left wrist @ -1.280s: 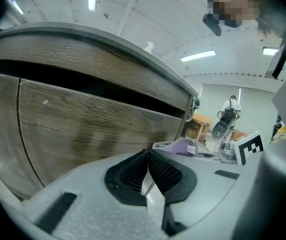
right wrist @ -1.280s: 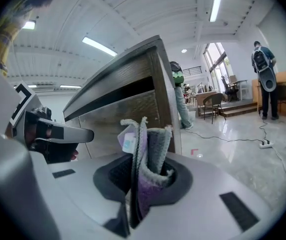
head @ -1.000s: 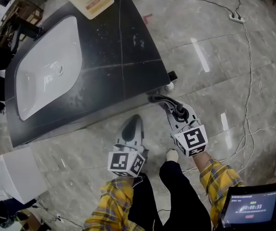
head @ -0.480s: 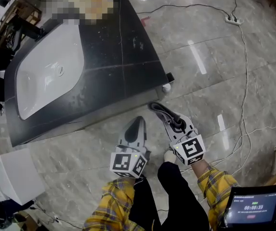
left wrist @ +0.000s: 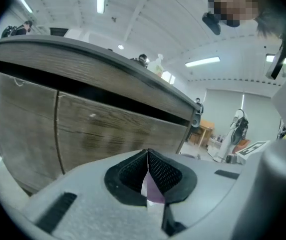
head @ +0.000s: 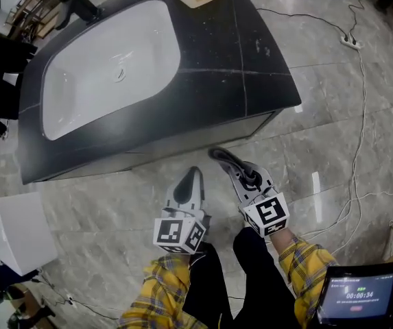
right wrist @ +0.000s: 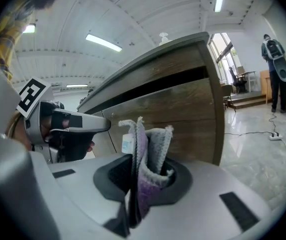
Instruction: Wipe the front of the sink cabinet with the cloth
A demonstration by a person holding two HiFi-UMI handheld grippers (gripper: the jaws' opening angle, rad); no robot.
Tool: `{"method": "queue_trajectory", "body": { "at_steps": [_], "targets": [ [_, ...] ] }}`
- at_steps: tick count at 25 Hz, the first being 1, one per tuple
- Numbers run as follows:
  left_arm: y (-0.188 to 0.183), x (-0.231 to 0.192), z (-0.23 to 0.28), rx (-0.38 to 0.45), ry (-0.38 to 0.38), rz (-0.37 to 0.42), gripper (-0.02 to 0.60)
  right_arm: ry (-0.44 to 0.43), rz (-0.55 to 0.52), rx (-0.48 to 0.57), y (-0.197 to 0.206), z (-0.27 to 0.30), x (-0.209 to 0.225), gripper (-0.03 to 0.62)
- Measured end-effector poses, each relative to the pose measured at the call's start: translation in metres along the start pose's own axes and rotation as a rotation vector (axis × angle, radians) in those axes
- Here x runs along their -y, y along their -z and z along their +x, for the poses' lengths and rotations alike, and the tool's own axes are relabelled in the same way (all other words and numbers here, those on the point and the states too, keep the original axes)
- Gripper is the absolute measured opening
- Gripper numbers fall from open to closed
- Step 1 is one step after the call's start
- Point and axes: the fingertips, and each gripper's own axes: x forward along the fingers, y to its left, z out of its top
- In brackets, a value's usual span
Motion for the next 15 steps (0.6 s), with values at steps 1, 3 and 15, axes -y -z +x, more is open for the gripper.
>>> {"method": "queue_trajectory", "body": {
  "at_steps": [1, 3, 15],
  "targets": [
    [-0.002, -0.012, -0.01, 0.007, -0.014, -0.008, 0.006, -0.007, -0.001, -0.003, 0.001, 0.007, -0.013, 0.043],
    [-0.004, -0.037, -0.029, 0.017, -0.038, -0.022, 0.006, -0.026, -0.006, -0.01, 0.004, 0.023, -0.039, 0.043],
    [0.001, -0.159, -0.109, 0.048, -0.156, -0.064, 0.006, -0.136, -0.058, -0.073, 0.032, 0.103, -0.157, 0.043]
  ]
}}
